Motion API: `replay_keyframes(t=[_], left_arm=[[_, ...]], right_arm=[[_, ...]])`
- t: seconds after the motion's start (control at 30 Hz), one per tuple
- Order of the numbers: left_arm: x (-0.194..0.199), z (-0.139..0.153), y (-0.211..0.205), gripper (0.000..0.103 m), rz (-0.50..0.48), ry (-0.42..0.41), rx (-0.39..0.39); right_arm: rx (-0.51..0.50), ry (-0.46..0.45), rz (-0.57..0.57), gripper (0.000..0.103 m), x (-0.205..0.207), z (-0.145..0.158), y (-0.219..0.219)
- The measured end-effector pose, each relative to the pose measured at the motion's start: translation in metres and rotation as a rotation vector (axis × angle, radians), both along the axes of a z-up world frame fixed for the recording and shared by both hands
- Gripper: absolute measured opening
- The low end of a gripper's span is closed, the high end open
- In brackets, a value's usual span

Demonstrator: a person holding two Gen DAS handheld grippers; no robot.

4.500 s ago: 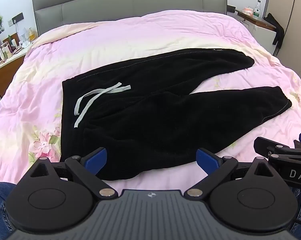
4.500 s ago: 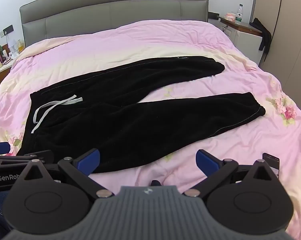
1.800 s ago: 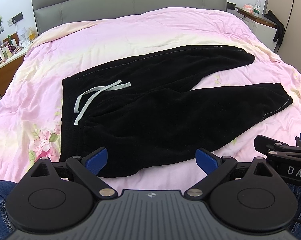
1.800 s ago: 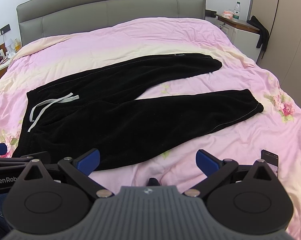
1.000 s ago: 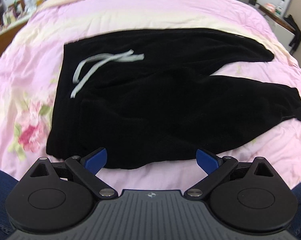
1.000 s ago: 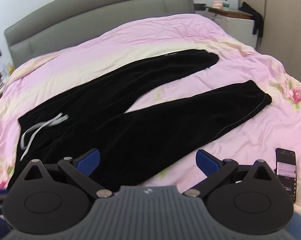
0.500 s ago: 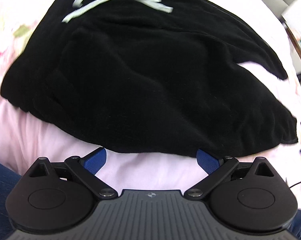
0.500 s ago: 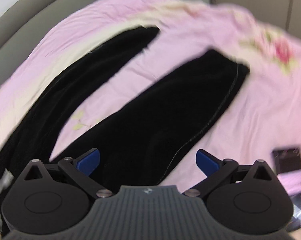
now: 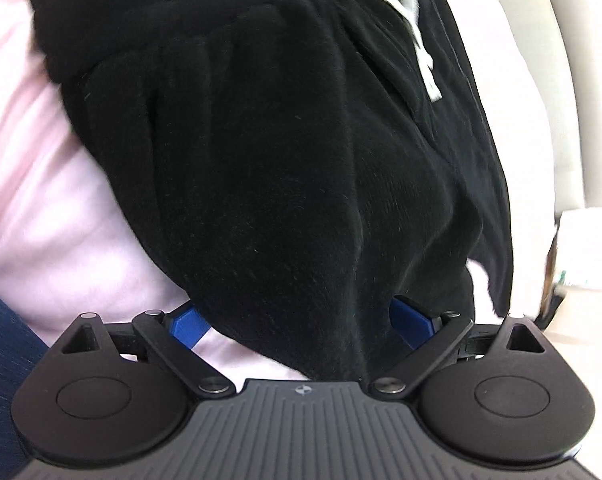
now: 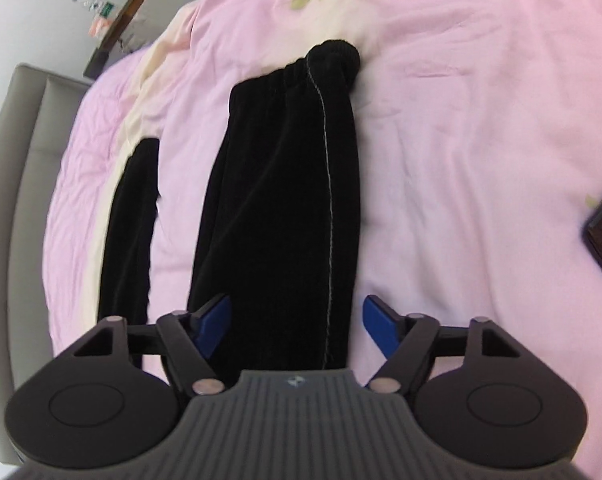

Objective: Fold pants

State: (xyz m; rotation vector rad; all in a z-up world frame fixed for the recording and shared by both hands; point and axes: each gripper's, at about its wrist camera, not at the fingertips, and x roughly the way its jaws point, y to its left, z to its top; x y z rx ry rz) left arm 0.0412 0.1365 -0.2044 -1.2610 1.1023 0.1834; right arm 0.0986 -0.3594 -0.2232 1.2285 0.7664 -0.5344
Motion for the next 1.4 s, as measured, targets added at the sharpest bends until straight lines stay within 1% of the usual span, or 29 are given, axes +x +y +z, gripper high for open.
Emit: replay_keyframes(t=[0.03, 0.07, 0.13, 0.2, 0.23, 0.3, 0.33, 0.37, 0.4, 0.43, 0.47, 0.5, 0.53, 0.57, 0.6, 0.63, 0.7, 0.8, 0.87, 1.0, 1.13, 1.3, 1.4], left_arm=[[-0.003, -0.002, 0.003, 0.103, 0.027, -0.006, -0.017], [-0.004, -0.006, 0.004, 0.103, 0.051, -0.011, -0.032], [-0.009, -0.009, 0.007, 0.103, 0.092, -0.017, -0.067], [-0.015, -0.011, 0.011, 0.094, 0.137, -0.028, -0.101], [-0.016, -0.01, 0.012, 0.093, 0.145, -0.034, -0.1], [-0.018, -0.007, 0.015, 0.087, 0.141, -0.05, -0.09], [-0.021, -0.004, 0.016, 0.084, 0.143, -0.055, -0.085], [-0.023, -0.001, 0.015, 0.08, 0.15, -0.058, -0.082], [-0.026, 0.0, 0.016, 0.074, 0.165, -0.061, -0.084], [-0.03, 0.001, 0.017, 0.07, 0.185, -0.066, -0.087], [-0.031, 0.002, 0.019, 0.06, 0.2, -0.073, -0.087], [-0.033, 0.004, 0.021, 0.049, 0.21, -0.083, -0.078], [-0.034, 0.008, 0.021, 0.043, 0.206, -0.098, -0.053], [-0.033, 0.013, 0.021, 0.035, 0.19, -0.111, -0.018], [-0.032, 0.019, 0.021, 0.032, 0.179, -0.131, 0.016], [-0.033, 0.028, 0.019, 0.03, 0.171, -0.164, 0.051], [-0.034, 0.048, 0.015, 0.028, 0.142, -0.239, 0.115], [-0.027, 0.074, 0.014, 0.028, 0.105, -0.331, 0.178], [-0.024, 0.087, 0.018, 0.028, 0.099, -0.346, 0.2], [-0.014, 0.103, 0.027, 0.028, 0.079, -0.374, 0.21], [0.009, 0.12, 0.027, 0.028, 0.049, -0.426, 0.23], [0.04, 0.135, 0.034, 0.028, 0.003, -0.468, 0.27], [0.064, 0.139, 0.038, 0.028, -0.012, -0.473, 0.283]], right_arm=[[0.016, -0.025, -0.004, 0.066, 0.002, -0.004, -0.004], [0.015, -0.033, -0.016, 0.059, 0.004, -0.006, -0.008], [0.012, -0.048, -0.043, 0.052, 0.006, -0.01, -0.014], [0.014, -0.083, -0.07, 0.046, 0.006, -0.014, -0.022], [0.011, -0.095, -0.085, 0.043, 0.005, -0.016, -0.026], [0.0, -0.104, -0.118, 0.043, 0.002, -0.019, -0.034], [-0.004, -0.105, -0.138, 0.045, 0.0, -0.021, -0.038], [0.006, -0.116, -0.152, 0.049, -0.001, -0.025, -0.041], [0.021, -0.129, -0.16, 0.049, -0.002, -0.028, -0.044], [0.033, -0.14, -0.168, 0.049, -0.003, -0.031, -0.047], [0.034, -0.147, -0.167, 0.049, -0.003, -0.032, -0.049], [0.03, -0.151, -0.158, 0.045, -0.002, -0.031, -0.05], [0.019, -0.161, -0.141, 0.03, -0.002, -0.029, -0.051], [-0.001, -0.155, -0.135, 0.007, 0.0, -0.027, -0.051], [-0.033, -0.146, -0.148, 0.006, -0.002, -0.022, -0.05], [-0.056, -0.164, -0.166, 0.004, -0.005, -0.016, -0.049], [-0.072, -0.238, -0.182, 0.003, -0.007, -0.003, -0.049], [-0.123, -0.344, -0.151, 0.003, -0.003, 0.022, -0.041], [-0.145, -0.388, -0.127, 0.003, 0.003, 0.038, -0.035], [-0.139, -0.455, -0.123, 0.003, 0.016, 0.064, -0.028], [-0.168, -0.484, -0.083, 0.003, 0.039, 0.082, -0.023], [-0.127, -0.485, -0.079, 0.003, 0.072, 0.085, -0.02], [-0.137, -0.477, -0.058, 0.003, 0.096, 0.087, -0.017]])
